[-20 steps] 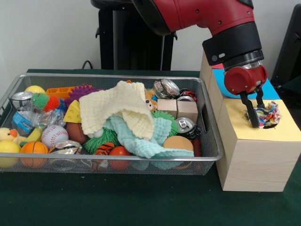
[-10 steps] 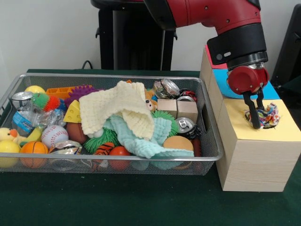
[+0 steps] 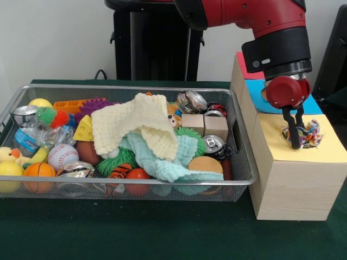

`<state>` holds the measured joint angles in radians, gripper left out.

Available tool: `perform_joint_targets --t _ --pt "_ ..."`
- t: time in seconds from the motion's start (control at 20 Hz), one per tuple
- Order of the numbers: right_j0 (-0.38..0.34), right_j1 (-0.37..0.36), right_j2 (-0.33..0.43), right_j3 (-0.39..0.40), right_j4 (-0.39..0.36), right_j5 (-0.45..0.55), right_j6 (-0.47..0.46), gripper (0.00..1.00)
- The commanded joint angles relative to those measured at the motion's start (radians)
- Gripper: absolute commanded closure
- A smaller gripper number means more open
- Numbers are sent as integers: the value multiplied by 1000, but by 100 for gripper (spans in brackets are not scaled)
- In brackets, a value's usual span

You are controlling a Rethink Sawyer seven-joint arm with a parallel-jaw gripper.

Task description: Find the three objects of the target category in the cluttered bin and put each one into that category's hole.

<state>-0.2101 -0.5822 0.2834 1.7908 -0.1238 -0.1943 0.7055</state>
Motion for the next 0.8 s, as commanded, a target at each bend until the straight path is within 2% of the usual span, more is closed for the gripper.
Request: perform_joint_targets --t 0.05,0.45,0.8 --pt "-32 82 -78 -105 39 310 135 0" --pt "-75 112 -10 -121 18 421 141 0" --pt "-88 145 11 -141 12 456 148 0"
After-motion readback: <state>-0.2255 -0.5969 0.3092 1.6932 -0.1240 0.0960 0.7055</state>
